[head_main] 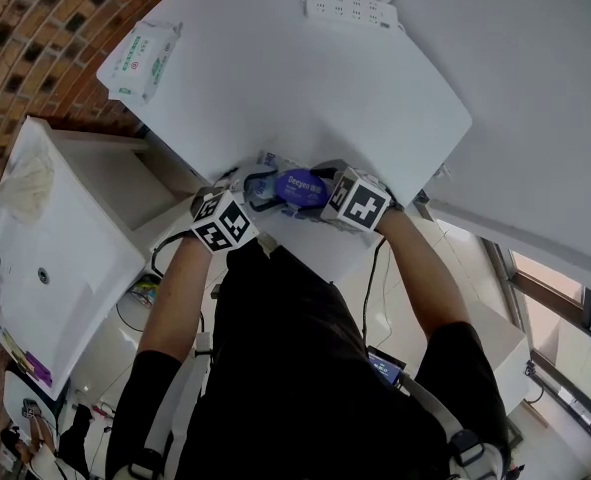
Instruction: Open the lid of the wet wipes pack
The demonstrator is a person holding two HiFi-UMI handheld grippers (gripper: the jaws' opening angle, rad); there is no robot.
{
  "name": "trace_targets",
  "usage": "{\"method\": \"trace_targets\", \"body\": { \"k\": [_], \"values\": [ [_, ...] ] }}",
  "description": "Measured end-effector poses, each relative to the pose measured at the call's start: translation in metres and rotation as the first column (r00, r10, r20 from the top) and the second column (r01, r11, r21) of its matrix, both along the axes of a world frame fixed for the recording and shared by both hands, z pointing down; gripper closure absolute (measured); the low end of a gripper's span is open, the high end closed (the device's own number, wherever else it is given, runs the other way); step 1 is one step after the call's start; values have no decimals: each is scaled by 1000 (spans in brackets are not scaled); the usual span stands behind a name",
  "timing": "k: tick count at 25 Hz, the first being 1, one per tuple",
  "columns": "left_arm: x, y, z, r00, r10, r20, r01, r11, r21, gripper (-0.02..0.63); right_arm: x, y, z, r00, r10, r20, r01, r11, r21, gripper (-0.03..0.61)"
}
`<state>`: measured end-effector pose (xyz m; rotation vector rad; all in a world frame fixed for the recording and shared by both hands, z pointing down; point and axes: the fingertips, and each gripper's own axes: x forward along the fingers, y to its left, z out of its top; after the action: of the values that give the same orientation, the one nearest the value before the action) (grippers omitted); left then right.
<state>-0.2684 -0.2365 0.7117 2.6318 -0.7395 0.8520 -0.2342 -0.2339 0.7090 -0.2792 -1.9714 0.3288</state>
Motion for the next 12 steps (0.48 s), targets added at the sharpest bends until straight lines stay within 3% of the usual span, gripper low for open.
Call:
{"method": "trace_targets", "body": {
  "k": [8, 12],
  "values": [
    [-3, -5, -4, 997, -47, -53, 46, 999, -13, 356, -2, -9, -5, 999, 53, -4, -52, 968, -247, 230],
    [-1, -2, -1, 1000, -16, -19, 15, 1000, -13, 360, -3, -11, -9, 994, 108, -3, -101, 921, -376, 230]
  ]
}}
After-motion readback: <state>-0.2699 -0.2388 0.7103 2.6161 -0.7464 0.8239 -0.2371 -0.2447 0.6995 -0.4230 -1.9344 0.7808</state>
